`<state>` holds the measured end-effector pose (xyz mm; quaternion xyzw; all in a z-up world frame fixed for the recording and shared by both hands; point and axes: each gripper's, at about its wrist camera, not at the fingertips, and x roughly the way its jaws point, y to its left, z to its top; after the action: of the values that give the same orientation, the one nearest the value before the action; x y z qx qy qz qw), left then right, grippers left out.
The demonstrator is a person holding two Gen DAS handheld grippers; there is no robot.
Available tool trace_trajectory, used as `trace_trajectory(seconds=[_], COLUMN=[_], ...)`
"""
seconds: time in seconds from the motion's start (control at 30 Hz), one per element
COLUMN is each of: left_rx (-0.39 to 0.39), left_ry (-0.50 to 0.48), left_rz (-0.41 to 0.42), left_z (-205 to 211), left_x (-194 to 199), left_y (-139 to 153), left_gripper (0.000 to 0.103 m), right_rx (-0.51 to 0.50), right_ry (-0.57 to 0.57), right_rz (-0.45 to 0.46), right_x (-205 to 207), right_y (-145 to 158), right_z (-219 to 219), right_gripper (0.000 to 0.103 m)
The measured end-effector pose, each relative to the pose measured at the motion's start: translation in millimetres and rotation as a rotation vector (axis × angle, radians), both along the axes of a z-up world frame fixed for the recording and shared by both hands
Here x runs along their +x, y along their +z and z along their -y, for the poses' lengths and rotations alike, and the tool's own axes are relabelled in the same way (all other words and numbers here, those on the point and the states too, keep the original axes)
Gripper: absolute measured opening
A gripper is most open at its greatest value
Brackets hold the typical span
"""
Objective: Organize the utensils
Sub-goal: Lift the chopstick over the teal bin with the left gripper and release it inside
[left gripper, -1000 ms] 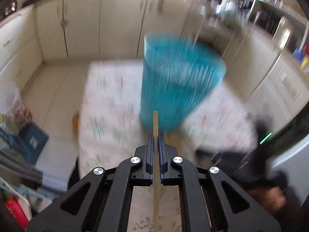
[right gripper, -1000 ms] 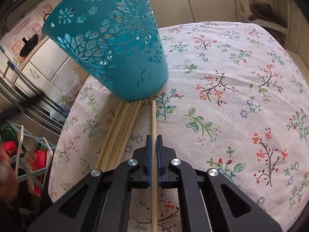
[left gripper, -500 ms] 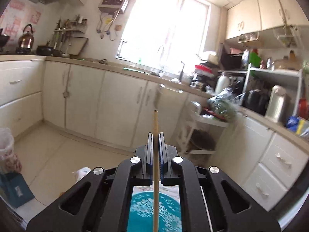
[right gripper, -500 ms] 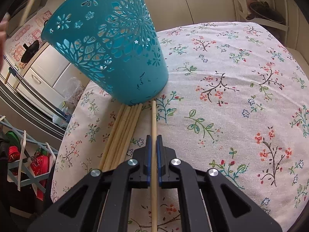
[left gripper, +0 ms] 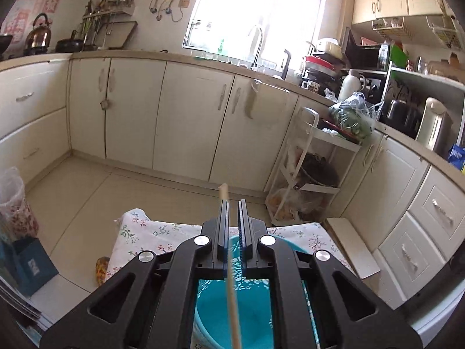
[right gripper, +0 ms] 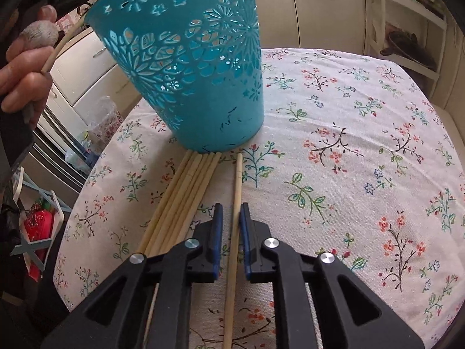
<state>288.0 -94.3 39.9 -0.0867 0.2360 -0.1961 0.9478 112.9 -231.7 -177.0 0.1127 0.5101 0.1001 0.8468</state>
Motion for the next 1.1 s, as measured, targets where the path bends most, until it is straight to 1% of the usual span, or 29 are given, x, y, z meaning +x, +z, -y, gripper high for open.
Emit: trace_trajectory(seconds=[0.13, 0.17, 0.33, 0.43, 0.5, 0.53, 0.57, 0.6, 0.63, 0.67, 0.73, 0.8, 0.83, 0.9, 0.93, 0.97, 1.03, 1.1], left_rx=[-0.022, -0.027, -0.03, -0.051, -0.074, -0.099, -0.114, -0.111, -0.133, -0.149, -0.133, -0.163, -0.167, -0.143, -0.143, -0.125, -0.088, -0.03], left_ry=[-0.038, -0.049, -0.07, -0.079, -0.082, -0.094, -0.084, -0.07, -0.067, -0.055, -0.018, 0.0, 0.001, -0.007, -0.021, -0.045, -0.083, -0.129], left_rz=[-0.044, -0.061, -0.083, -0.096, -0.116, -0.112, -0.113, -0.123, -0.146, -0.164, -0.18, -0.22, -0.221, -0.212, -0.21, -0.209, -0.177, -0.136], left_z=[1.3, 1.0, -5.5, -17.9, -33.8, -42.7, -54.1, -62.7, -73.5, -83.2, -95.1, -107.8, -109.3, -103.9, -101.2, -93.6, -81.1, -60.5], left_x=[5.9, 5.0, -15.7, -31.4, -41.9, -46.9, -51.8, -53.3, -52.2, -50.2, -45.5, -34.1, -29.7, -17.7, -14.4, -10.2, -9.7, -7.8], left_y=[2.2, -0.8, -21.2, -31.4, -40.5, -44.0, -48.3, -51.3, -56.0, -60.4, -67.5, -79.0, -81.4, -83.0, -82.5, -80.2, -74.9, -61.1], left_gripper=[0.005, 0.005, 0.005, 0.005, 0.005, 0.005, 0.005, 0.005, 0.005, 0.005, 0.005, 0.005, 0.005, 0.005, 0.005, 0.005, 0.005, 0.005], right_rx=[-0.006, -0.003, 0.01, 0.012, 0.014, 0.014, 0.014, 0.013, 0.014, 0.014, 0.013, 0.013, 0.013, 0.014, 0.015, 0.016, 0.019, 0.027], right_ry=[0.002, 0.002, 0.004, 0.005, 0.005, 0.005, 0.005, 0.004, 0.006, 0.008, 0.01, 0.011, 0.011, 0.008, 0.008, 0.008, 0.007, 0.004], right_rz=[0.006, 0.006, 0.006, 0.006, 0.005, 0.004, 0.005, 0.005, 0.007, 0.007, 0.008, 0.011, 0.013, 0.015, 0.016, 0.017, 0.018, 0.015], right_x=[-0.8, -1.0, -1.6, -2.9, -3.2, -3.1, -3.8, -3.9, -3.9, -3.9, -3.5, -3.6, -3.6, -4.0, -4.3, -4.5, -4.8, -4.5], right_y=[0.2, 0.3, 0.5, 0.9, 0.9, 0.8, 1.2, 1.3, 1.6, 1.7, 1.8, 2.0, 2.0, 1.1, 0.9, 0.8, 0.6, 0.6], right_z=[-0.8, -0.3, 1.7, 4.0, 5.1, 5.9, 5.1, 4.7, 4.5, 4.0, 2.6, 1.8, 1.3, 0.3, 0.0, -0.2, -0.3, 0.6], right_gripper=[0.014, 0.014, 0.014, 0.014, 0.014, 0.014, 0.014, 0.015, 0.017, 0.018, 0.019, 0.019, 0.02, 0.02, 0.02, 0.02, 0.02, 0.02])
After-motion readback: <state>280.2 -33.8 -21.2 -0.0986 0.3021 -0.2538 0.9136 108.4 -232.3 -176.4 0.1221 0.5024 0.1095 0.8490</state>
